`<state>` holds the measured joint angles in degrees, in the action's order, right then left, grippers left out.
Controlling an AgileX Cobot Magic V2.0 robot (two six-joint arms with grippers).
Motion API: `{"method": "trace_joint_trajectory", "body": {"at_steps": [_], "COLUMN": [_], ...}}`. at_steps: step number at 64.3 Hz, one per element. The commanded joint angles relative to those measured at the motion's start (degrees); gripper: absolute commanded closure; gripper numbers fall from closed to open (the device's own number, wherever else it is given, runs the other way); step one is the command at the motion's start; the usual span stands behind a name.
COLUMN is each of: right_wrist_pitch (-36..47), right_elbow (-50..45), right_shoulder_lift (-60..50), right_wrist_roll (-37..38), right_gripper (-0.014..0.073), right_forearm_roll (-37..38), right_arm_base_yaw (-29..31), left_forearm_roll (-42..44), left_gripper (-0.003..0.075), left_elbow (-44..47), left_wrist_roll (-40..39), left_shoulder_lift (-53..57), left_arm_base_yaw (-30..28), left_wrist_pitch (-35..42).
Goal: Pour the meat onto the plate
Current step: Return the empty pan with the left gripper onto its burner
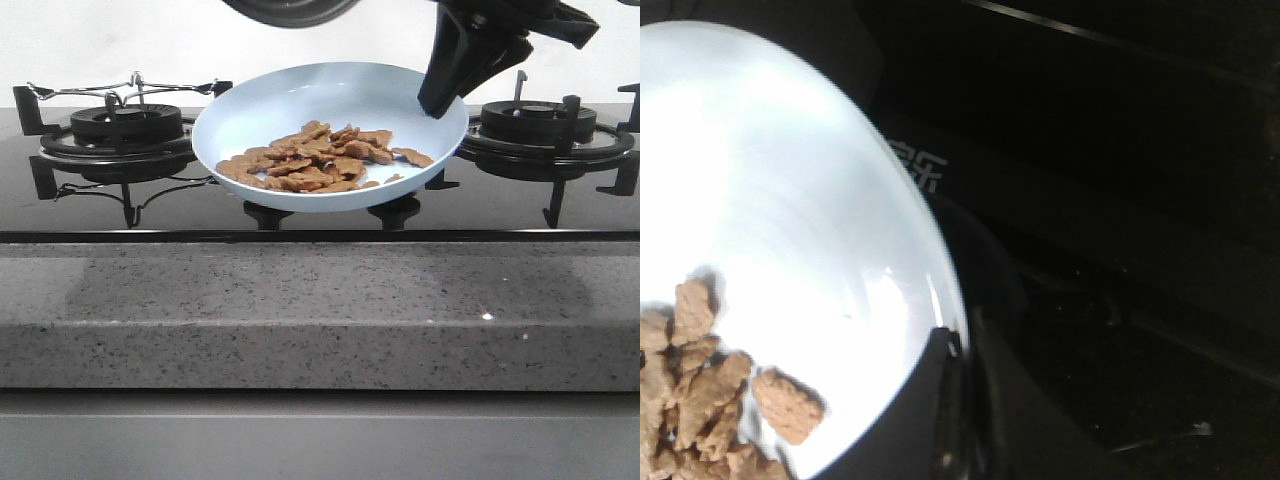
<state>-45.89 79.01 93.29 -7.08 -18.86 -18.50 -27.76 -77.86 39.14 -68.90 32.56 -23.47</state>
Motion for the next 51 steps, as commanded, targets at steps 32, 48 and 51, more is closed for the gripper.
{"method": "trace_joint_trajectory", "body": {"at_steps": [32, 48, 51], "right_wrist_pitch": [2.57, 2.57, 2.57], "right_elbow": [1.39, 1.39, 1.39], "right_shoulder_lift": [-3.09, -3.09, -3.09], "right_wrist_roll": [-0.62, -0.62, -0.62], "right_gripper": [0.0654, 0.0654, 0.0654], "right_forearm_roll": [-1.55, -1.55, -1.55], "right_arm_base_yaw": [0.27, 0.27, 0.27], "left_forearm_roll": [-67.32, -72.64, -72.62], "left_gripper": [0.0740, 0.0741, 0.0741], "left_elbow": [1.84, 1.84, 1.84], "left_wrist_roll": [-3.41, -3.41, -3.41], "left_shoulder_lift": [-12.13, -23.06, -24.92], "left_arm_base_yaw": [-44.27, -48.11, -48.35], "left_wrist_pitch": [-20.53, -23.37, -23.36]}}
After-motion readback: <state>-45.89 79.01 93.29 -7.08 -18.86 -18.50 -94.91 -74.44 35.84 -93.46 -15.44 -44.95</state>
